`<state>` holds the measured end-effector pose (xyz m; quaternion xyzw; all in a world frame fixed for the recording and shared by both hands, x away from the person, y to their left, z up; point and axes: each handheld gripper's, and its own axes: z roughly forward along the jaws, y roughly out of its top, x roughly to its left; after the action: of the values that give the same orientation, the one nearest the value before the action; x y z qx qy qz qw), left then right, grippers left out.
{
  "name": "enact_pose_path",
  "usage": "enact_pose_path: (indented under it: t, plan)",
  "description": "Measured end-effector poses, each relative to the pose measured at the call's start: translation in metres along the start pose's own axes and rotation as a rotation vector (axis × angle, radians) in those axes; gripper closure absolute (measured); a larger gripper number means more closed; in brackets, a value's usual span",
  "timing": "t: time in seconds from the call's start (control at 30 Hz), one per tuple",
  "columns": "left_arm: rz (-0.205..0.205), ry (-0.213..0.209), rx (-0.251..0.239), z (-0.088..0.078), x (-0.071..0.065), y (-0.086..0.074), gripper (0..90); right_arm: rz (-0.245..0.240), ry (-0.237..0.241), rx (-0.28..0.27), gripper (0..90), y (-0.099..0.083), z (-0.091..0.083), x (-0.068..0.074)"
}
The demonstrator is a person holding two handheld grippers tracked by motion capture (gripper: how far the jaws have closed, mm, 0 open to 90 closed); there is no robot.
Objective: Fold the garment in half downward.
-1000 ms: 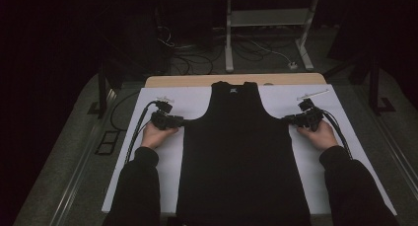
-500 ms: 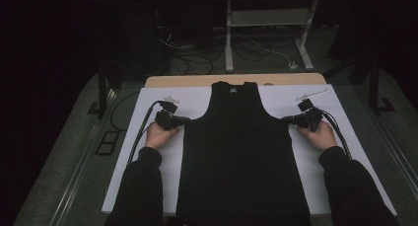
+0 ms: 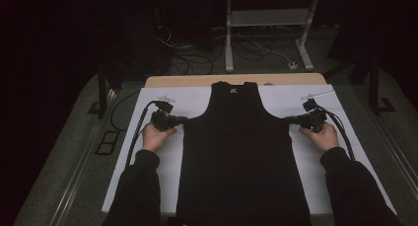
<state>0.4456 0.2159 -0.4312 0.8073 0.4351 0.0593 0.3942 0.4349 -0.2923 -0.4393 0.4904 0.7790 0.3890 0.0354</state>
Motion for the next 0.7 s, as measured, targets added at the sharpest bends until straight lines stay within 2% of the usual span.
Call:
enact_pose_path:
  t: [0.1, 0.3, 0.53, 0.7]
  plan:
    - [-0.013, -0.015, -0.036, -0.006, -0.003, -0.001, 86.9, 0.006, 0.008, -0.016, 84.3, -0.003, -0.006, 0.003]
    - [-0.023, -0.021, -0.069, -0.017, -0.005, -0.003, 86.9, 0.010, 0.018, -0.034, 84.3, -0.004, -0.014, 0.007]
    - [-0.024, -0.023, -0.097, -0.026, -0.011, -0.005, 86.9, 0.016, 0.034, -0.067, 84.3, -0.007, -0.029, 0.014]
    - [-0.035, -0.041, -0.111, -0.034, -0.014, -0.007, 86.8, 0.024, 0.043, -0.081, 84.3, -0.009, -0.034, 0.016]
